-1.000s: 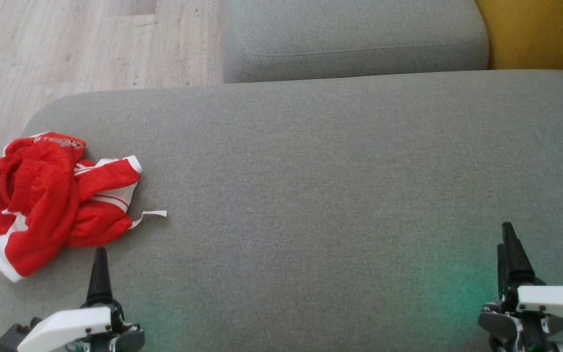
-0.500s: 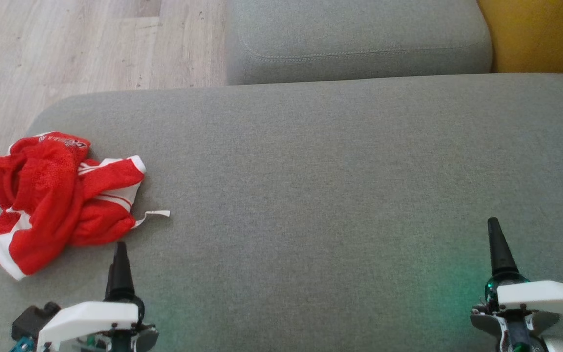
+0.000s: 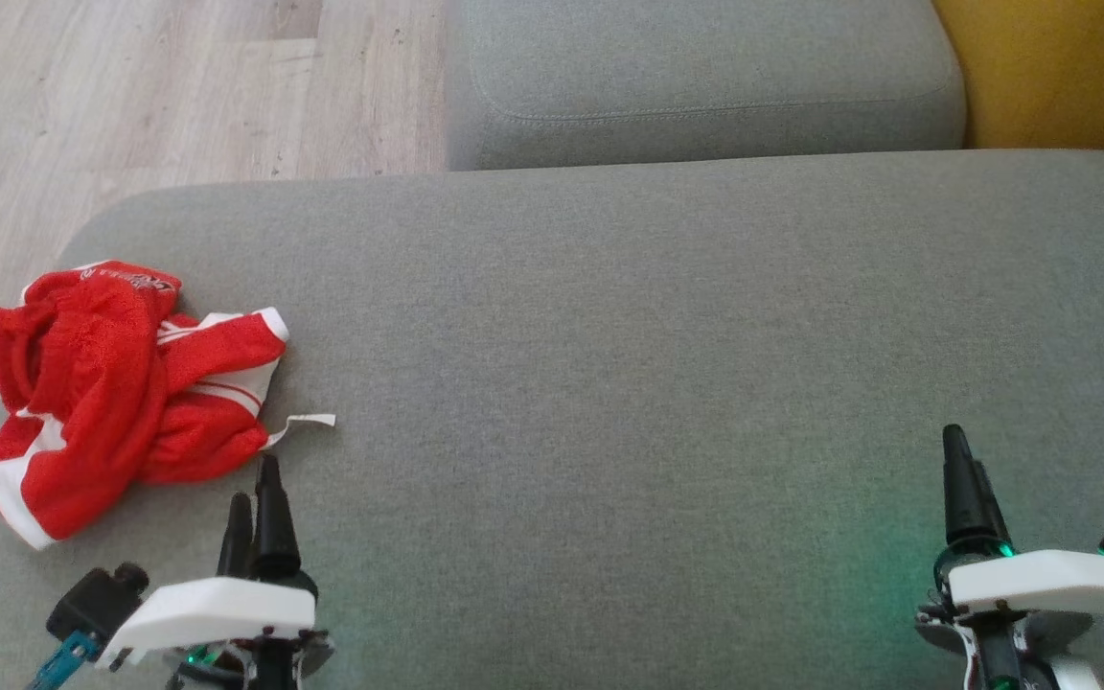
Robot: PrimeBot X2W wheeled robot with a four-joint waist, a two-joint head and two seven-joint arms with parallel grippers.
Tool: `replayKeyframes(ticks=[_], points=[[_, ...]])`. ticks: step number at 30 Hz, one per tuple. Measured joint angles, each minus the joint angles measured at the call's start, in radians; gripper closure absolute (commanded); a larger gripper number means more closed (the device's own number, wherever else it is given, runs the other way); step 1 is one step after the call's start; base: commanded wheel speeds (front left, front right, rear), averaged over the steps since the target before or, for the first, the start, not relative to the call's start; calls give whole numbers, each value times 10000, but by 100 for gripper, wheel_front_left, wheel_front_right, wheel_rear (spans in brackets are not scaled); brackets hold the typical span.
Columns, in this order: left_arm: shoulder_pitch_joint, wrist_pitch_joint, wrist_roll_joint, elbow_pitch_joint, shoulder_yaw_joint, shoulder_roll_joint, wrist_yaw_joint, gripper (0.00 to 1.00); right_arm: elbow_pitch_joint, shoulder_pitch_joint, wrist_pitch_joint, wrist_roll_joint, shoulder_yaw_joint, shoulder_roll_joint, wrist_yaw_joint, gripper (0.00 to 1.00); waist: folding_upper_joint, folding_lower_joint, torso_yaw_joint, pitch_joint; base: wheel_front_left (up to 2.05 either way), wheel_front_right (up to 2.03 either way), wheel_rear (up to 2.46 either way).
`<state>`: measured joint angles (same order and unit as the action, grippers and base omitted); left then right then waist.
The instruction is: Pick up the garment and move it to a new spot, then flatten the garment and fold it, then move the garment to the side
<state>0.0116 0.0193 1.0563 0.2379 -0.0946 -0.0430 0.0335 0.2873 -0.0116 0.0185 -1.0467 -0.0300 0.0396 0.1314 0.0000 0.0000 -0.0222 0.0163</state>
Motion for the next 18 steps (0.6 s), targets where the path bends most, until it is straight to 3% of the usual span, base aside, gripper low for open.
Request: replayKeyframes(ticks=[18], points=[[-7,539,-2240,-178,-583,0,-332,0,-198,-256,556,2243,224,2,0,0,0,0,37,203,0,0,0]])
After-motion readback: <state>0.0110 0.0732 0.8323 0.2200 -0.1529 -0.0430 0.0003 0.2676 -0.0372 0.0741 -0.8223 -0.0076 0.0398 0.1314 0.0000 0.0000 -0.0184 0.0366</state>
